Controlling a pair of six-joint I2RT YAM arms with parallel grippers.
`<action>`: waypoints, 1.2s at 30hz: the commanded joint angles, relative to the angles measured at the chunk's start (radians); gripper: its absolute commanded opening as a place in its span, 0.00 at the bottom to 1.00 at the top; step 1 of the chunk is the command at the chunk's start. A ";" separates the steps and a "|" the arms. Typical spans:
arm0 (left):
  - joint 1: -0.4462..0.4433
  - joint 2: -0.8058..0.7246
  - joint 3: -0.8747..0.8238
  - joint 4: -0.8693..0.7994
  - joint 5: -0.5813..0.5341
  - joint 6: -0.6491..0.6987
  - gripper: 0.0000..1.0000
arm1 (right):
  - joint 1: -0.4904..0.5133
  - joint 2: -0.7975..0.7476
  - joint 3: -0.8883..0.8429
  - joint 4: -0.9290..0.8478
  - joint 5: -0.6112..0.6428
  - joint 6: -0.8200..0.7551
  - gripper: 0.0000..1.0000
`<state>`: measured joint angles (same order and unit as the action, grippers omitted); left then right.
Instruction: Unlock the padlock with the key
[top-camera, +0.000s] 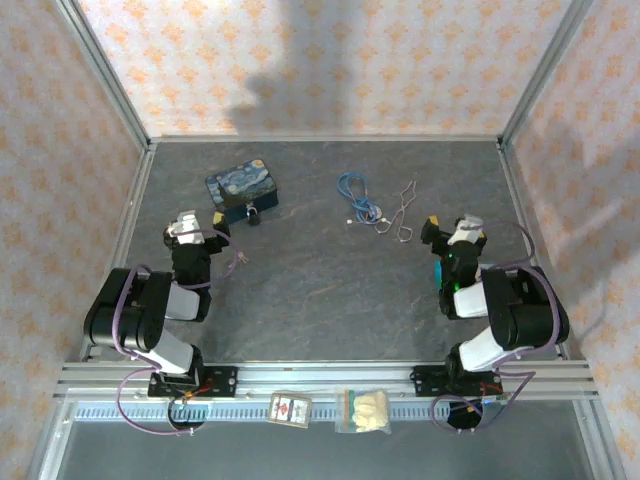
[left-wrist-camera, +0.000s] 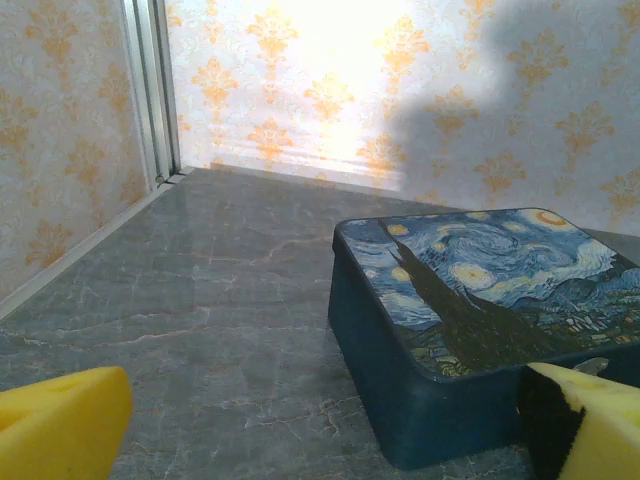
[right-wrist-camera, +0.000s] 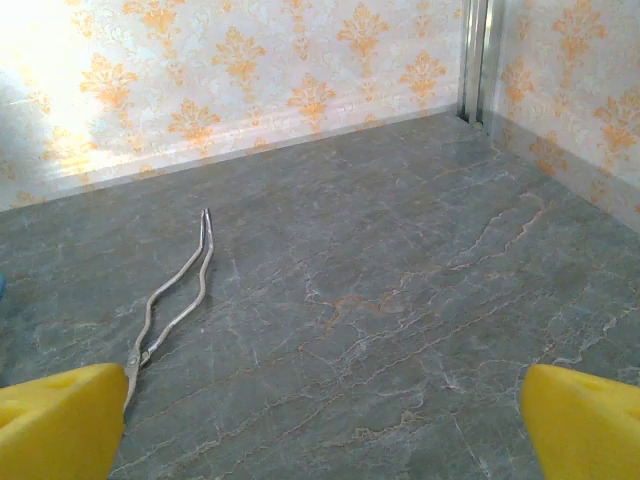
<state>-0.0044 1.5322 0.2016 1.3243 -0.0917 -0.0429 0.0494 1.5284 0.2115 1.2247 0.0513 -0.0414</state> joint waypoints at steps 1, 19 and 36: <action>0.003 0.004 0.013 -0.005 0.014 0.018 0.99 | -0.003 -0.009 0.017 0.014 -0.001 0.007 1.00; 0.008 0.004 0.016 -0.008 0.027 0.015 0.99 | -0.003 -0.008 0.022 0.007 -0.002 0.007 1.00; -0.126 -0.281 0.244 -0.620 -0.236 -0.058 0.99 | 0.049 -0.242 0.226 -0.528 0.163 0.142 1.00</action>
<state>-0.1097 1.3140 0.3801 0.9451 -0.2192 -0.0338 0.0780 1.3251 0.3931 0.8822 0.1513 0.0216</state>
